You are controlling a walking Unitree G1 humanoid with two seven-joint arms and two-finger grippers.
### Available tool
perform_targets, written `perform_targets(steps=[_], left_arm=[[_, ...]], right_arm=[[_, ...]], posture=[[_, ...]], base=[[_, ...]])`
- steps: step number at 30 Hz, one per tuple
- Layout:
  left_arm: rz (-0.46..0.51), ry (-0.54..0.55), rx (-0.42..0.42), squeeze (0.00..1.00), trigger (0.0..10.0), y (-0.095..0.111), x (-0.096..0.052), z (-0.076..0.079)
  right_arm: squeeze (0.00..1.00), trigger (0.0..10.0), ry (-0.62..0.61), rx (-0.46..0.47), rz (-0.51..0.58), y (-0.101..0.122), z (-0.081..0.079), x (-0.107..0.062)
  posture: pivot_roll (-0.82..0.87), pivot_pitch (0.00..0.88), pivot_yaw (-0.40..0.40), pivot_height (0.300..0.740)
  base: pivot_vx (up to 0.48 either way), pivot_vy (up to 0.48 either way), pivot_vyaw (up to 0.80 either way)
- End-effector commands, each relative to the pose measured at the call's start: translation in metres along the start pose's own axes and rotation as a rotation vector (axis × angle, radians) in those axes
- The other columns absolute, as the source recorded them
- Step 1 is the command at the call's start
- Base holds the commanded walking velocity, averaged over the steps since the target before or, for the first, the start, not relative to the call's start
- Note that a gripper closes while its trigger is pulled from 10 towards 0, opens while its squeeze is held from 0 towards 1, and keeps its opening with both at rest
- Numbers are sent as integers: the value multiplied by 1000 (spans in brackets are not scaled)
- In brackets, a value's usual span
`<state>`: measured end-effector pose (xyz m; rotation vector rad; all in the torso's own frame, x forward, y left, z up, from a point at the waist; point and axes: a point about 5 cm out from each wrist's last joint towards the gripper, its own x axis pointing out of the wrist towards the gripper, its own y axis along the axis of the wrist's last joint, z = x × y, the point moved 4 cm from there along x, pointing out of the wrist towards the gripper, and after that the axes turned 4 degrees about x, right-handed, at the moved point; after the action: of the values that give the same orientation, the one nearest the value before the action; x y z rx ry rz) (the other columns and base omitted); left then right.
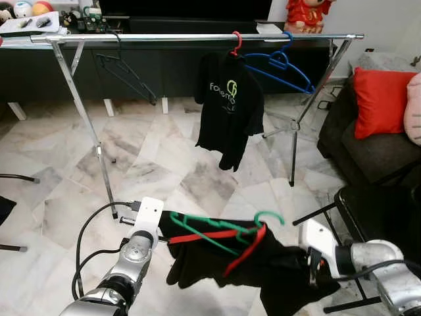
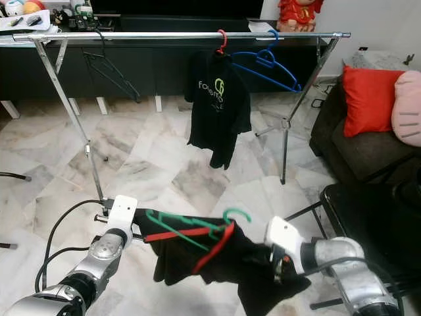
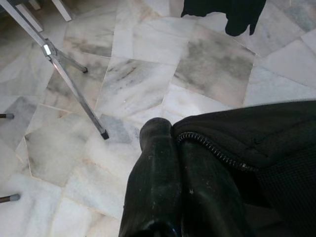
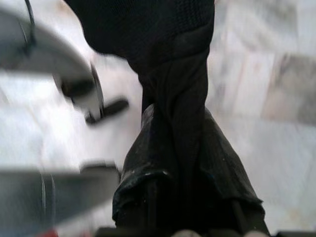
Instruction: Hang hanger
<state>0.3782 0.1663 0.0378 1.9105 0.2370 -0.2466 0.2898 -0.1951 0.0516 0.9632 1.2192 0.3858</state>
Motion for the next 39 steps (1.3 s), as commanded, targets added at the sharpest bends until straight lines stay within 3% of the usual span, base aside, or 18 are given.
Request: perform_targets(steps=[1, 4, 11, 22, 28, 34, 39], left_arm=[[-30, 23, -18, 0, 0, -8, -1, -8], [-31, 21, -23, 0, 0, -8, -1, -9], [-35, 21, -28, 0, 0, -9, -1, -10], [-39, 17, -29, 0, 0, -9, -1, -10], [-34, 11, -48, 0, 0, -7, 0, -9], [60, -130, -165, 0, 0, 14, 2, 8], [117, -323, -203, 0, 0, 30, 0, 26]], right_arm=[[0, 0, -30, -16, -62, -11, 6, -10], [0, 0, -5, -84, -182, -29, 3, -13], [0, 0, -39, -147, -291, -45, 8, -16], [0, 0, -57, -194, -373, -55, 15, -21], [0, 0, -130, -205, -416, -59, 25, -22], [0, 0, -265, -225, -519, -71, 39, -24], [0, 0, -306, -190, -503, -71, 39, -13]], posture=[[-55, 179, -97, 740], [-54, 178, -95, 740], [-55, 179, -94, 740], [-55, 183, -94, 740], [-55, 184, -96, 740], [-48, 185, -95, 740], [-39, 184, -92, 740]], base=[[0, 0, 0], [0, 0, 0], [0, 0, 0], [0, 0, 0], [0, 0, 0], [0, 0, 0], [0, 0, 0]])
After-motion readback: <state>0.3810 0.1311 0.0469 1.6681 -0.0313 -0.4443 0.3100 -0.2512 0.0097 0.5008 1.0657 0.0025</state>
